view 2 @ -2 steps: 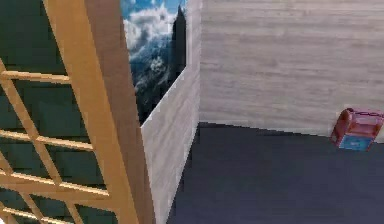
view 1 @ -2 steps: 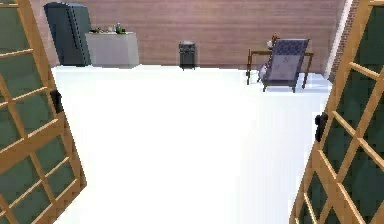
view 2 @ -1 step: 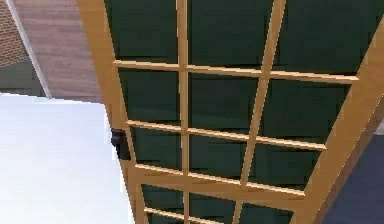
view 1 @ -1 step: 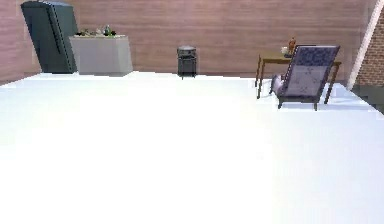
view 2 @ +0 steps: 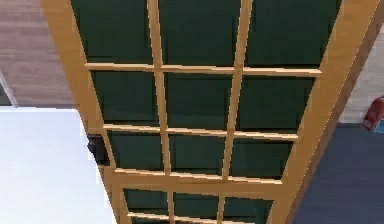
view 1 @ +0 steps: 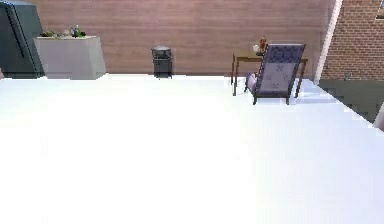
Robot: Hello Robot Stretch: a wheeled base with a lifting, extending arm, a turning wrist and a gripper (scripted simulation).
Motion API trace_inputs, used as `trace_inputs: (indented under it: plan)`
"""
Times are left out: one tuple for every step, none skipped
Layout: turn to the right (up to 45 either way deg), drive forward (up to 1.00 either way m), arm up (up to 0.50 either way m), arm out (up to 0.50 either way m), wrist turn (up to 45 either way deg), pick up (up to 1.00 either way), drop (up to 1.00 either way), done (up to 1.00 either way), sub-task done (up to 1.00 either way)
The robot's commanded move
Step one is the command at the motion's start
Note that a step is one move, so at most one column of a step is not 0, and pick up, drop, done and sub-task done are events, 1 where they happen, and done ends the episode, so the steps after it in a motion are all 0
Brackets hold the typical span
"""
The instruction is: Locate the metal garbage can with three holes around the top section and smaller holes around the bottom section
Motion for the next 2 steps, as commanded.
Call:
trace_inputs:
  plan:
    - [0.0, 1.0, 0.0, 0.0, 0.0, 0.0, 0.0, 0.0, 0.0]
    - [0.0, 1.0, 0.0, 0.0, 0.0, 0.0, 0.0, 0.0, 0.0]
